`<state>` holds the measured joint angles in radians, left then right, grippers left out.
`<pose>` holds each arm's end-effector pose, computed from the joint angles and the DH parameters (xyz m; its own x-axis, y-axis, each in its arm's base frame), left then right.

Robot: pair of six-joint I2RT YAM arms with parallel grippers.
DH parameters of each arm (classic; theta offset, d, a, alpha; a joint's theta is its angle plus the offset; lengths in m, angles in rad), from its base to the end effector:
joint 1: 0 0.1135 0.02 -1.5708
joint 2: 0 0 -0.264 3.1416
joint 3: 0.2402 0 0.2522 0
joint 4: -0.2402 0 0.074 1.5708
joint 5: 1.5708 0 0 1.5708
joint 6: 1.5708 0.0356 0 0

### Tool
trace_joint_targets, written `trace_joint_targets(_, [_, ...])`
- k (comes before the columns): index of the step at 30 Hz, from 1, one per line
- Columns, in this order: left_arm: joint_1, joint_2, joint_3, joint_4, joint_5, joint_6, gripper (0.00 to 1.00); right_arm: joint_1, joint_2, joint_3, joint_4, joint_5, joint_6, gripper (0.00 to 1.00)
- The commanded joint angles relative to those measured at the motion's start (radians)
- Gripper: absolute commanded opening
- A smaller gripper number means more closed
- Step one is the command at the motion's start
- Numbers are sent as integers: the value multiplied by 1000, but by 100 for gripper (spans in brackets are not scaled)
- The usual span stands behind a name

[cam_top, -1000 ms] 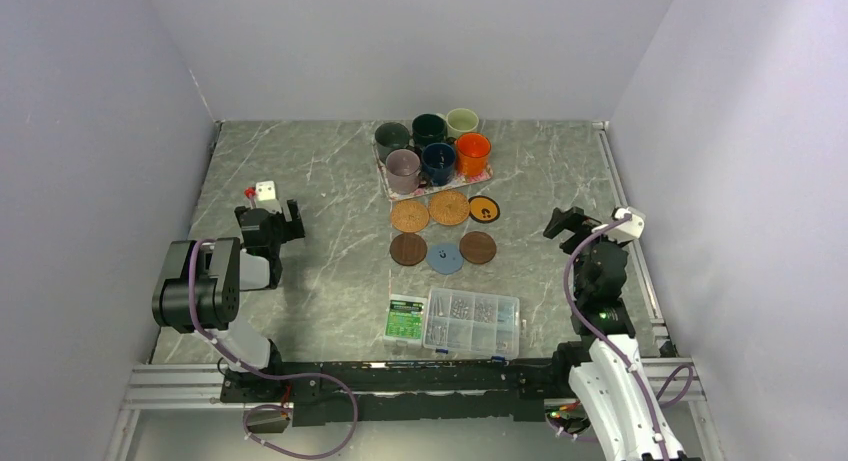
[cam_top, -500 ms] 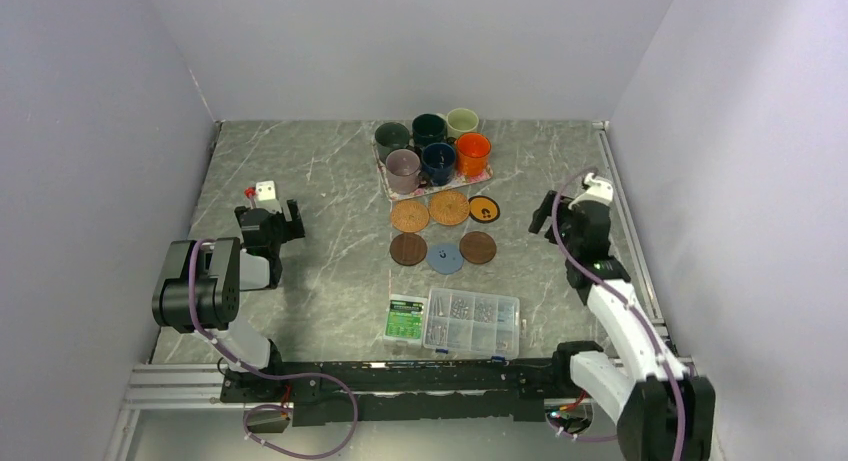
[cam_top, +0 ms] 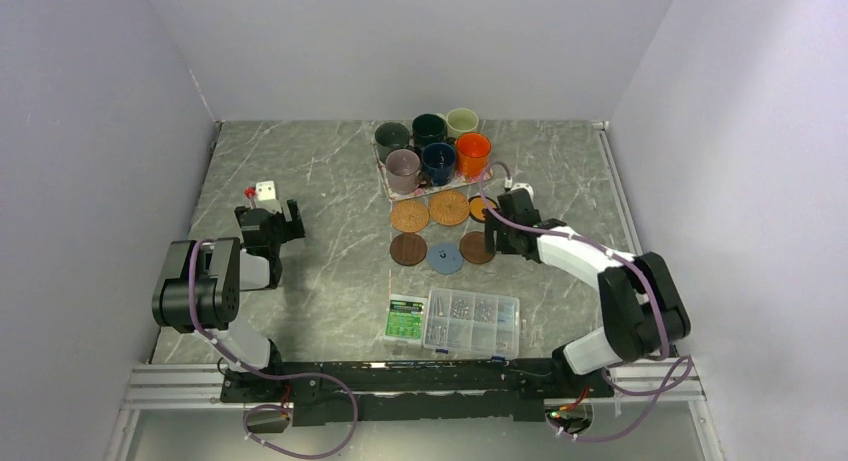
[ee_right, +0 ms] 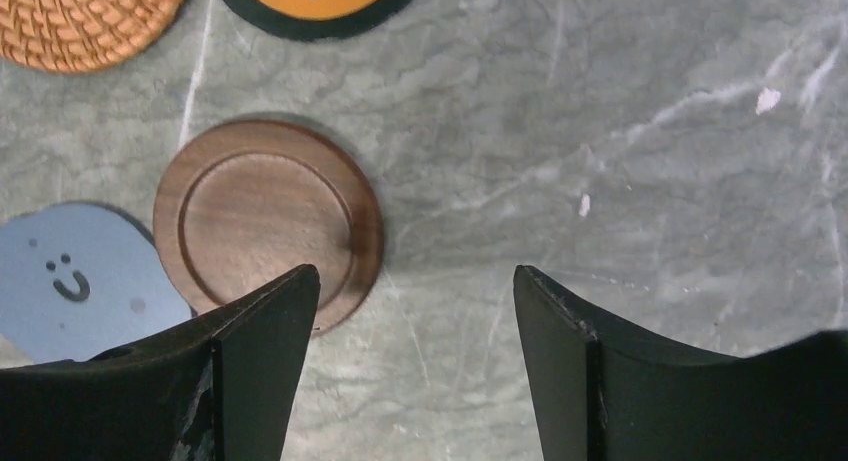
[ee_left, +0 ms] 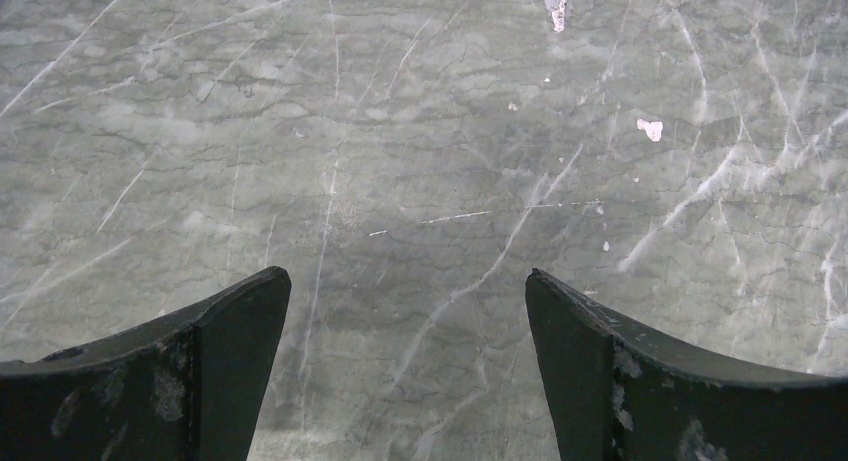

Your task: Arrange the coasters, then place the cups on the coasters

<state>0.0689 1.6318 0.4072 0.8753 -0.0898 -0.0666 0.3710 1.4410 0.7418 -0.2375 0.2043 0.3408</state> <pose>0.2776 0.0224 0.1295 -0.3305 -0.0892 -0.9396 -0.1750 0.9841 -0.0319 0.2602 0.0935 0.1758 -0.7888 0.0443 -0.6130 0.0219 0.9988 0.0440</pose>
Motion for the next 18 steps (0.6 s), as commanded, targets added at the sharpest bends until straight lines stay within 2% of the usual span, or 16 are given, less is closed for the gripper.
trace_joint_targets(1, [2,0,-1,51,15,11,94,34,72,96,-3,75,48,75])
trace_joint_targets(7, [2,0,-2,53,14,11,94,62,148,154,-27,114,65,72])
trace_joint_targets(18, [2,0,-2,51,15,11,94,69,162,132,-80,202,86,71])
